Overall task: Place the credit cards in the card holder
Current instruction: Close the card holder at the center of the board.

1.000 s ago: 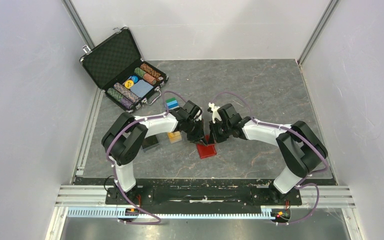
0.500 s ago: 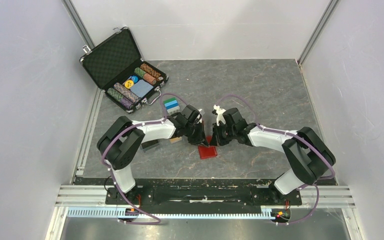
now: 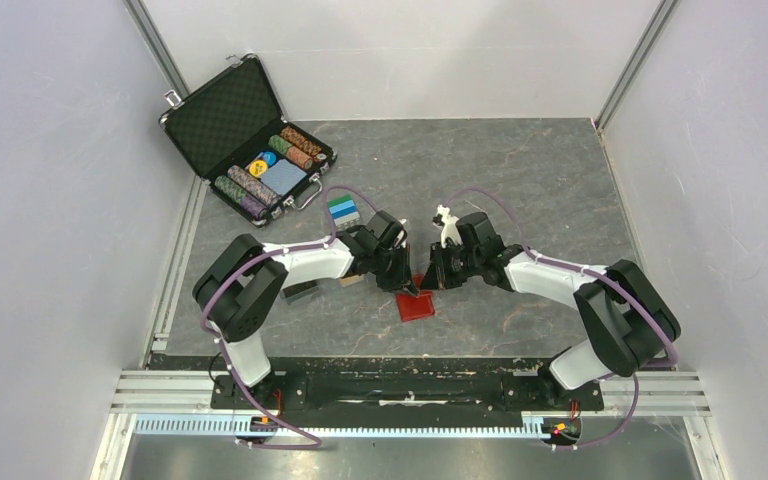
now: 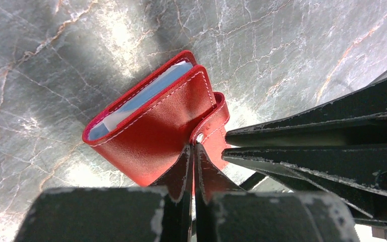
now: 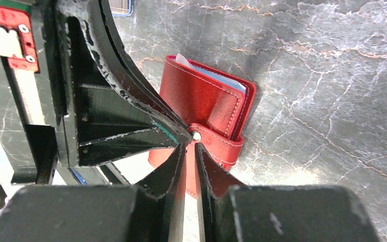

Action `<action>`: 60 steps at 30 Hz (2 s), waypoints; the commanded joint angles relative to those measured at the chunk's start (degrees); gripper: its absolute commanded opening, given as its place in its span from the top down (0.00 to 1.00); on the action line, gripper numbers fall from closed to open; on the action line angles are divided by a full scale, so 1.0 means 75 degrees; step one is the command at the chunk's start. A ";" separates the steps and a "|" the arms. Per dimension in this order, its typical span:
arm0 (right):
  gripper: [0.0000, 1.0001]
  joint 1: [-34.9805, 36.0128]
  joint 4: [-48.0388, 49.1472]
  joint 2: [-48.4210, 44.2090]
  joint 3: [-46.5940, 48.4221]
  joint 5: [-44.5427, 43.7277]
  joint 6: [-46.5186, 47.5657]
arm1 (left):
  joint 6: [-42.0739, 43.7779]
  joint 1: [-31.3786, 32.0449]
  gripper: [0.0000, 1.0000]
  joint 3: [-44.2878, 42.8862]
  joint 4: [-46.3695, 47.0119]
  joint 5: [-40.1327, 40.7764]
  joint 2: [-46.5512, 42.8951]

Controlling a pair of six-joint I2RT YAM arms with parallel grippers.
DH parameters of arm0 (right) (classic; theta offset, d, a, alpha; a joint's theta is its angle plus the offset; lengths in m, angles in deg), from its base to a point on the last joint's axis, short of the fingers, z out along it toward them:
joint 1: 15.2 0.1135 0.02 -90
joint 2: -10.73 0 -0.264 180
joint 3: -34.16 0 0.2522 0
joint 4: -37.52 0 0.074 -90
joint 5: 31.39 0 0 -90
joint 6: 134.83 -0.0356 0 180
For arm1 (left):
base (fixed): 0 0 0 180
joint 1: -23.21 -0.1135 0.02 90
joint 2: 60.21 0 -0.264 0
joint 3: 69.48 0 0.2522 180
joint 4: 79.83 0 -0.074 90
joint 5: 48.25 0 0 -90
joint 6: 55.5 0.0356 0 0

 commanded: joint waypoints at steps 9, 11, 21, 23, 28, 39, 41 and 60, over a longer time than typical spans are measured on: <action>1.00 -0.0023 0.0320 -0.0076 -0.0163 0.0195 -0.0132 | 0.0143 0.0444 0.98 -0.0953 -0.1542 0.0672 -0.0053; 1.00 -0.0023 0.0320 0.0009 -0.0243 0.0215 -0.0130 | 0.0153 0.0480 0.98 -0.0994 -0.1694 0.0742 -0.0009; 1.00 -0.0011 0.0425 0.0148 -0.0454 0.0307 -0.0103 | 0.0197 0.0502 0.98 -0.0938 -0.1829 0.1139 0.0153; 1.00 -0.0018 0.0454 0.0161 -0.0433 0.0357 -0.0098 | 0.0230 0.0505 0.98 -0.0938 -0.1803 0.1174 0.0256; 1.00 0.0001 0.0524 0.0055 -0.0396 0.0403 -0.0112 | 0.0316 0.0505 0.98 -0.1025 -0.1776 0.1207 0.0451; 1.00 0.0030 0.0706 -0.0071 -0.0233 0.0502 -0.0108 | 0.0355 0.0469 0.98 -0.0926 -0.1188 0.1013 0.0221; 1.00 0.0036 0.0709 -0.0160 -0.0180 0.0416 -0.0090 | 0.0343 0.0468 0.98 -0.0871 -0.0980 0.0916 0.0069; 1.00 0.0036 -0.0171 -0.0067 0.0299 -0.0538 0.0057 | 0.0261 0.0446 0.98 -0.0873 -0.0852 0.1032 -0.0182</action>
